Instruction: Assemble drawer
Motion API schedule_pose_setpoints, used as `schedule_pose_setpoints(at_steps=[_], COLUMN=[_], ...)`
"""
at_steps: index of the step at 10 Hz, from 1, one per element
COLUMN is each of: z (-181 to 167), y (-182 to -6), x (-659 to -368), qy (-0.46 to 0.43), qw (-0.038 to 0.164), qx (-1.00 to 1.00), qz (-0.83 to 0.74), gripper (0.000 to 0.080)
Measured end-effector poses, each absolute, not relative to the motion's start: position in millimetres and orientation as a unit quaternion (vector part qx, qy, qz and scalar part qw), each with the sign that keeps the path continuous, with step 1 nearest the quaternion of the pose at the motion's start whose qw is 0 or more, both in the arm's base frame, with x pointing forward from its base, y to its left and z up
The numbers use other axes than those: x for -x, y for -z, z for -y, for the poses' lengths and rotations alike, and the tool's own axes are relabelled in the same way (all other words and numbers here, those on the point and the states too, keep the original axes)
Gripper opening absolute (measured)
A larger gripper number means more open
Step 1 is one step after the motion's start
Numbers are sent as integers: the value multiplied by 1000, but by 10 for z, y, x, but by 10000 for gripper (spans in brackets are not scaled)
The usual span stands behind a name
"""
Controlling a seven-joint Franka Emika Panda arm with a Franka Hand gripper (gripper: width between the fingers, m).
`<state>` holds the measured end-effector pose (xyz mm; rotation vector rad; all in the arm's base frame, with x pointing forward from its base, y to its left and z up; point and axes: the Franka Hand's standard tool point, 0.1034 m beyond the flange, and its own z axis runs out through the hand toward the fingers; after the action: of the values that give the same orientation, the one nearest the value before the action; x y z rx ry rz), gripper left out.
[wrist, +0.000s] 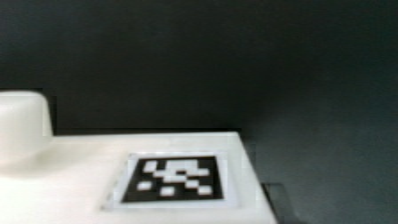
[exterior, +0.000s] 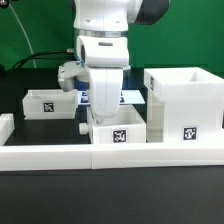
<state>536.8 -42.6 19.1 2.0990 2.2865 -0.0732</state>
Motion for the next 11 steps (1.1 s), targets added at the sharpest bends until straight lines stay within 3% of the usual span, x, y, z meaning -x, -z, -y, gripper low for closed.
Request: schedule_pose_setpoints(at_steps=[4, 5, 11], z=[425, 431, 207], y=[-190, -189, -165], x=[-5367, -5385, -5400], qy=[24, 14, 9], qw=[18, 28, 23], qx=[-680, -680, -702], qz=[-733, -732, -712], gripper=[42, 42, 42])
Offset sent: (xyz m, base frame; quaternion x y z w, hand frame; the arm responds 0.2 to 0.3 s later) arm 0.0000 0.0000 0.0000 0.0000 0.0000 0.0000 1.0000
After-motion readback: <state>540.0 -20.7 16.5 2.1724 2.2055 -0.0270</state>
